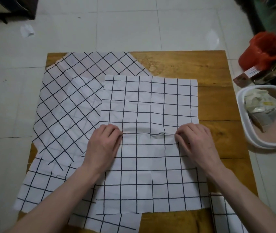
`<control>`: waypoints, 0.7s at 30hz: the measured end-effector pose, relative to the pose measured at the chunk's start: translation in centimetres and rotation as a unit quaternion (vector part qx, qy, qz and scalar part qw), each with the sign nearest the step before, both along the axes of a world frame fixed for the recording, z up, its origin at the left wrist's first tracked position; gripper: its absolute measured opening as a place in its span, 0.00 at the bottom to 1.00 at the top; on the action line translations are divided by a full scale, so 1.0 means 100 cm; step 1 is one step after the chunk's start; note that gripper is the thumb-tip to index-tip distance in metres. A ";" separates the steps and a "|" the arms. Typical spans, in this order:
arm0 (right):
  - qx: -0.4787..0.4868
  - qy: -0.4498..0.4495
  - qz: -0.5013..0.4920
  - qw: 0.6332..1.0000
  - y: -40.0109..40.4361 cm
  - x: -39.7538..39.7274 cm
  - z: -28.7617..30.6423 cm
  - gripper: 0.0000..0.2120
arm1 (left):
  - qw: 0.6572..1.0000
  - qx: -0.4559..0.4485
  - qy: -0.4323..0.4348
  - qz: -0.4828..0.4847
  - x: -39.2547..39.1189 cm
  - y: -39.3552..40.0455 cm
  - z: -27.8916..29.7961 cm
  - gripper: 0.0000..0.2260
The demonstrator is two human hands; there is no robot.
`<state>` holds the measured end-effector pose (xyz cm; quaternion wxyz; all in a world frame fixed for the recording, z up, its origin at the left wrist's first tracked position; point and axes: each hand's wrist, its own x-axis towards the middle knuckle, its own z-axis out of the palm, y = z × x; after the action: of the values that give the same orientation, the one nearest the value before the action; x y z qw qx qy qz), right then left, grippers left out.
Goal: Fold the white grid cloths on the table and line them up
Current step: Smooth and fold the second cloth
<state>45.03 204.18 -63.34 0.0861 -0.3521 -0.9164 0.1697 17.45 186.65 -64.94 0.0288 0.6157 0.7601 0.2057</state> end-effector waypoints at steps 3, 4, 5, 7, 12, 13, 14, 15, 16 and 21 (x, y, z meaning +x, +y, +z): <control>-0.001 0.004 0.017 1.000 0.002 0.001 0.007 0.04 | 1.000 -0.008 -0.011 -0.004 -0.006 0.002 0.003 0.06; 0.003 0.004 0.021 1.000 0.002 0.001 0.010 0.04 | 1.000 -0.009 -0.015 -0.005 -0.008 0.003 0.004 0.05; 0.009 0.005 0.024 1.000 0.002 0.002 0.014 0.04 | 1.000 -0.011 -0.020 -0.007 -0.011 0.003 0.005 0.04; 0.022 0.009 0.027 0.999 0.001 0.003 0.021 0.05 | 0.999 -0.015 -0.028 -0.016 -0.016 0.003 0.007 0.03; 0.030 0.038 0.039 0.998 -0.005 0.005 0.035 0.04 | 0.997 -0.034 -0.017 -0.072 -0.022 -0.001 0.008 0.09; 0.033 0.042 0.039 0.998 -0.006 0.006 0.036 0.04 | 0.996 -0.034 -0.016 -0.080 -0.022 -0.003 0.008 0.09; 0.037 0.045 0.037 0.998 -0.008 0.006 0.038 0.03 | 0.996 -0.028 -0.021 -0.082 -0.022 -0.005 0.007 0.08; 0.040 0.048 0.033 0.997 -0.009 0.007 0.038 0.02 | 0.996 -0.020 -0.030 -0.078 -0.021 -0.006 0.007 0.06; 0.041 0.050 0.031 0.997 -0.011 0.008 0.039 0.02 | 0.997 -0.015 -0.042 -0.068 -0.019 -0.006 0.006 0.05; 0.052 0.058 0.033 0.996 -0.018 0.014 0.042 0.03 | 0.996 -0.016 -0.076 -0.051 -0.016 -0.008 0.014 0.05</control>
<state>46.42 202.42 -59.18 0.1518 -0.3059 -0.9287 0.1445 15.90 185.88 -63.59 0.1071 0.6355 0.7266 0.2379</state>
